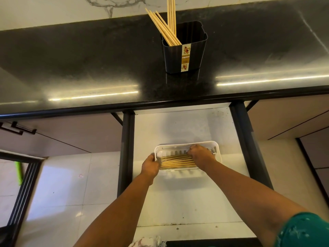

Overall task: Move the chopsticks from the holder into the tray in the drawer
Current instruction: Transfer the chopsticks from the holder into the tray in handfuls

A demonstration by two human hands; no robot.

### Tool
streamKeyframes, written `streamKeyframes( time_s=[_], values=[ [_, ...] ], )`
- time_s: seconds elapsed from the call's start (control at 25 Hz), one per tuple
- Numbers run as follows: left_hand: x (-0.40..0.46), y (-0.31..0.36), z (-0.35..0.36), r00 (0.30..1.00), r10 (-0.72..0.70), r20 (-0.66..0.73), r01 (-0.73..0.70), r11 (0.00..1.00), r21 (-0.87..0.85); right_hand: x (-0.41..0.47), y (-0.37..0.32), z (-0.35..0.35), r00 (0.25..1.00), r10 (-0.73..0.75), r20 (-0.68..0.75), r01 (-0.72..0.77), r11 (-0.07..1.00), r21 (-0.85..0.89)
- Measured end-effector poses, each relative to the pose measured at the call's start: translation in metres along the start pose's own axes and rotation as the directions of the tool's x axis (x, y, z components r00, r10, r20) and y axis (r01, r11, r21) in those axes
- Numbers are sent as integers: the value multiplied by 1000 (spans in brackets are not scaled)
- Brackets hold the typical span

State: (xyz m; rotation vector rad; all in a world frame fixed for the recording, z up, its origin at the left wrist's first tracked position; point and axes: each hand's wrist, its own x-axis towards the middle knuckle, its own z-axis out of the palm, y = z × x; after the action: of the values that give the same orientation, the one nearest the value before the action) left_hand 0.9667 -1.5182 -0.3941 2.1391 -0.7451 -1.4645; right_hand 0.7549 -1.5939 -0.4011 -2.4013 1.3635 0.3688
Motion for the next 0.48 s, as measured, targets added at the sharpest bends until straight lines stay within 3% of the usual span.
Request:
streamKeyframes(
  time_s=[0.12,0.28,0.36,0.44,0.48],
  values=[
    [-1,1,1,1000,-5,-11,5,1000,-1,2,-5,-6,998,57,4,-57,994,92],
    [-4,2,1,1000,-5,-15,5,1000,11,0,-9,-6,994,110,17,-111,994,8],
    [-4,3,3,1000,-2,-24,3,1000,22,-3,-10,-7,992,127,17,-128,989,77],
    [-5,2,3,999,1,-50,0,1000,29,-8,-13,-11,977,188,-97,-157,953,259],
    [-5,2,3,998,4,-67,-2,1000,30,-13,-15,-14,943,237,-232,-156,935,320]
  ],
)
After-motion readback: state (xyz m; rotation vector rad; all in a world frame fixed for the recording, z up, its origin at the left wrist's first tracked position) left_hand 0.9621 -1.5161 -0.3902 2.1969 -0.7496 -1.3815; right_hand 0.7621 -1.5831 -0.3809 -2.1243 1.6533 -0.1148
